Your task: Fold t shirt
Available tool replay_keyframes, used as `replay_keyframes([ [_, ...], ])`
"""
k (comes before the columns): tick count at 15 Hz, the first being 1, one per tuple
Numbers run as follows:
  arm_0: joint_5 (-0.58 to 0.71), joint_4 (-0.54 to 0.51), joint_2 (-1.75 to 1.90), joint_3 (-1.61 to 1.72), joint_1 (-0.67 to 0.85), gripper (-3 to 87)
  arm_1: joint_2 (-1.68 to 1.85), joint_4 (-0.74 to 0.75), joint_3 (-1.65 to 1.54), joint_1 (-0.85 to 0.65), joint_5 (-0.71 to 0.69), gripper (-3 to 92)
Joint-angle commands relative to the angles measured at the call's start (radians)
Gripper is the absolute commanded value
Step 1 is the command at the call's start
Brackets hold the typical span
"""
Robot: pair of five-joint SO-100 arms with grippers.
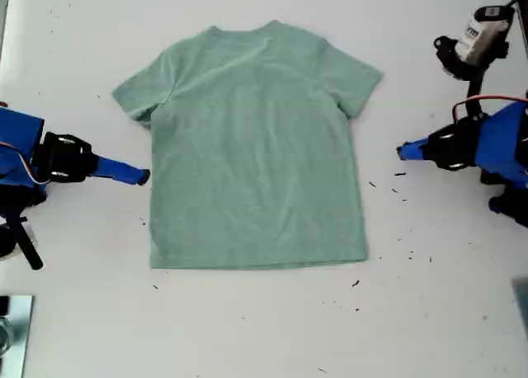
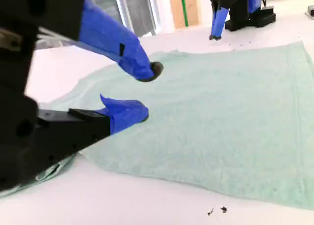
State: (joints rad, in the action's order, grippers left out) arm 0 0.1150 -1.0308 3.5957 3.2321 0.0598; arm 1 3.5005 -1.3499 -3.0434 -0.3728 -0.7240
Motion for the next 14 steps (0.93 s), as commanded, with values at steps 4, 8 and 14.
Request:
replay_keyframes([
  [4, -0.052, -0.011, 0.009, 0.002, -0.018, -0.1, 0.006, 0.018, -0.063, 0.273, 0.917, 2.5],
  [8, -0.057, -0.011, 0.009, 0.002, -0.02, -0.1, 0.006, 0.018, -0.063, 0.253, 0.85, 2.5],
  [14, -0.095, -0.009, 0.009, 0.005, -0.051, -0.1, -0.667, 0.014, 0.667, 0.058, 0.36, 2.2],
])
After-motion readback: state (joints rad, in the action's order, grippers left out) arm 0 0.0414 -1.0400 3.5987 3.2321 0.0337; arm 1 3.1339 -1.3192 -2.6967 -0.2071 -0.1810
